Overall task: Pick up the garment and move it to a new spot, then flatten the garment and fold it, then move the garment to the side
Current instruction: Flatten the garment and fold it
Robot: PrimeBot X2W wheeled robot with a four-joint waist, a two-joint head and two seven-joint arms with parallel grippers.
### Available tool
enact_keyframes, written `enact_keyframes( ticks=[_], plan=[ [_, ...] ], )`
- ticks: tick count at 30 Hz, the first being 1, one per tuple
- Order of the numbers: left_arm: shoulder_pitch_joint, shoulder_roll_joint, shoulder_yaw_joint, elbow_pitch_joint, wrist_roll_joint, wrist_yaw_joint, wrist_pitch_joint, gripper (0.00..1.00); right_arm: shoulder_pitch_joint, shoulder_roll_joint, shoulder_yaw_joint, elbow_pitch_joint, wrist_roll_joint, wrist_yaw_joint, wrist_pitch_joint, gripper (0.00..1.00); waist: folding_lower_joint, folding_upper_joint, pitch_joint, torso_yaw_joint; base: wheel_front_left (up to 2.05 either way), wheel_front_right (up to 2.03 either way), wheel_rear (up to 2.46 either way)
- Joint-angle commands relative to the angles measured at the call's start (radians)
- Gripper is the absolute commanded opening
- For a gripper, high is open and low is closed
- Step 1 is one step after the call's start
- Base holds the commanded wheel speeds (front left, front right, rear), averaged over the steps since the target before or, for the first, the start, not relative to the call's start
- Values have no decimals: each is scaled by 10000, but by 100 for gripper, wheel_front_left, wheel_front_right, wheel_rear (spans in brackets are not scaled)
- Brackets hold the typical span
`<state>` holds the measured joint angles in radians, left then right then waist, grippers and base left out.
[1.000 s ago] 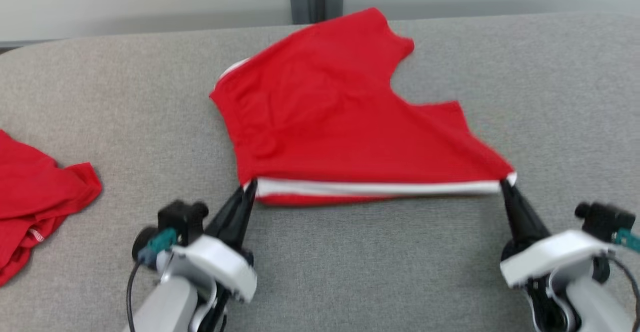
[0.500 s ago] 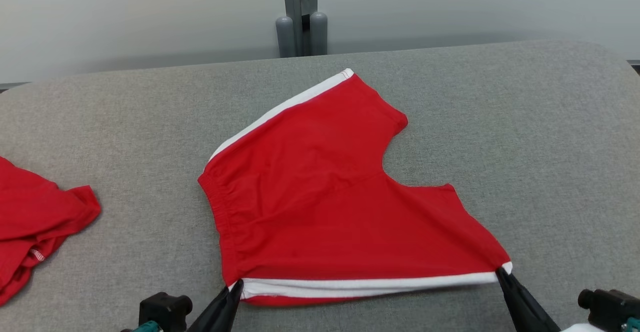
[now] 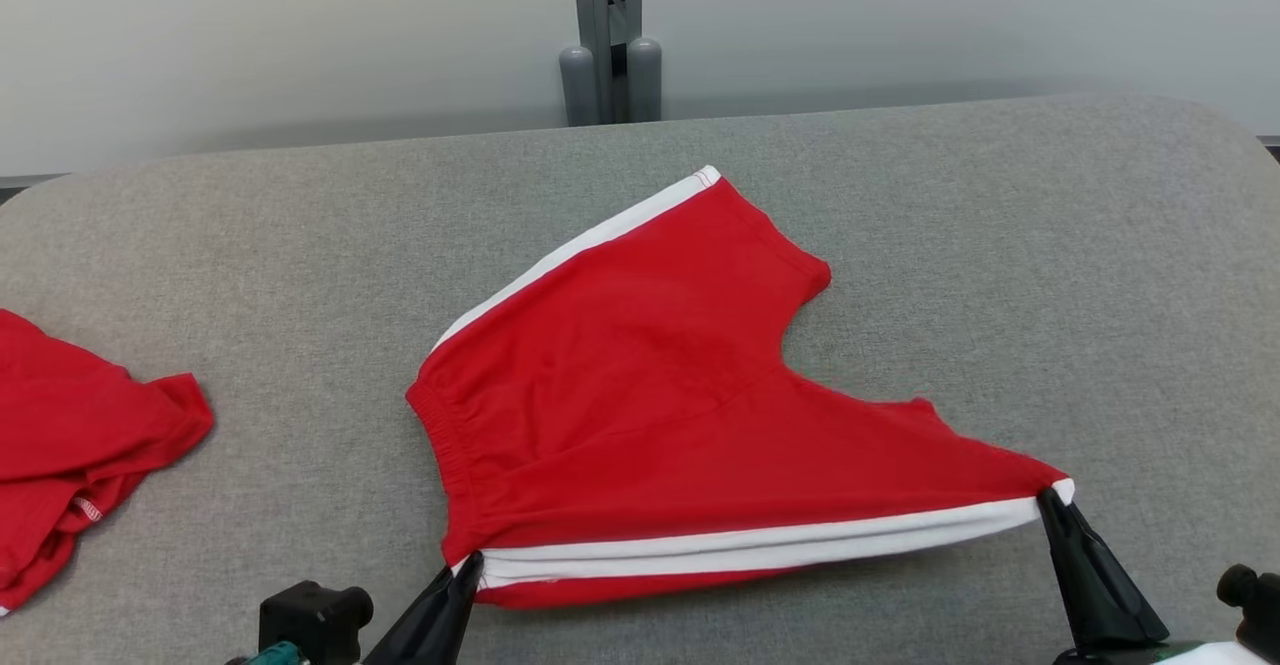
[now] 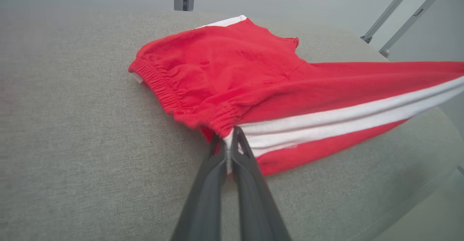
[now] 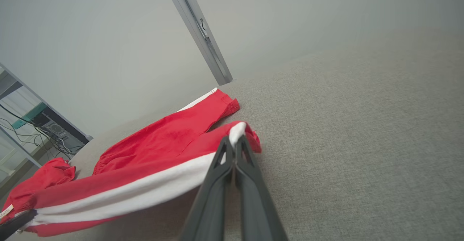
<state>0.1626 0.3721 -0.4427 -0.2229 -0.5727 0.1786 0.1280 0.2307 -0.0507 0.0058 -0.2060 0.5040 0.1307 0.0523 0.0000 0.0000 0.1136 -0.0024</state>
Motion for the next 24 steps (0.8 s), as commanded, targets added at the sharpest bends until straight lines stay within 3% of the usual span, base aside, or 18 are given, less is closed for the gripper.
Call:
enact_keyframes(
  ticks=[1, 7, 13, 24],
  plan=[
    [-130, 86, 93, -85, 47, 69, -40, 0, -182, -15, -54, 94, 10, 2, -122, 0, 0, 0, 35, 56, 0, 0, 0],
    [-574, 137, 311, -155, -115, -34, -82, 0, -1191, -20, 16, 507, 146, 2, -449, 0, 0, 0, 357, 211, 0, 0, 0],
    [-1571, 14, 456, -19, -254, -412, -205, 0, -3570, -55, 357, 1481, -386, 2, -311, 0, 0, 0, 1203, 538, 0, 0, 0],
    [-3521, -556, 792, 1069, -839, -1193, -755, 0, -8105, -1096, 1745, 4602, -788, 3, -92, 0, 0, 0, 2882, 1480, 0, 0, 0]
  ],
)
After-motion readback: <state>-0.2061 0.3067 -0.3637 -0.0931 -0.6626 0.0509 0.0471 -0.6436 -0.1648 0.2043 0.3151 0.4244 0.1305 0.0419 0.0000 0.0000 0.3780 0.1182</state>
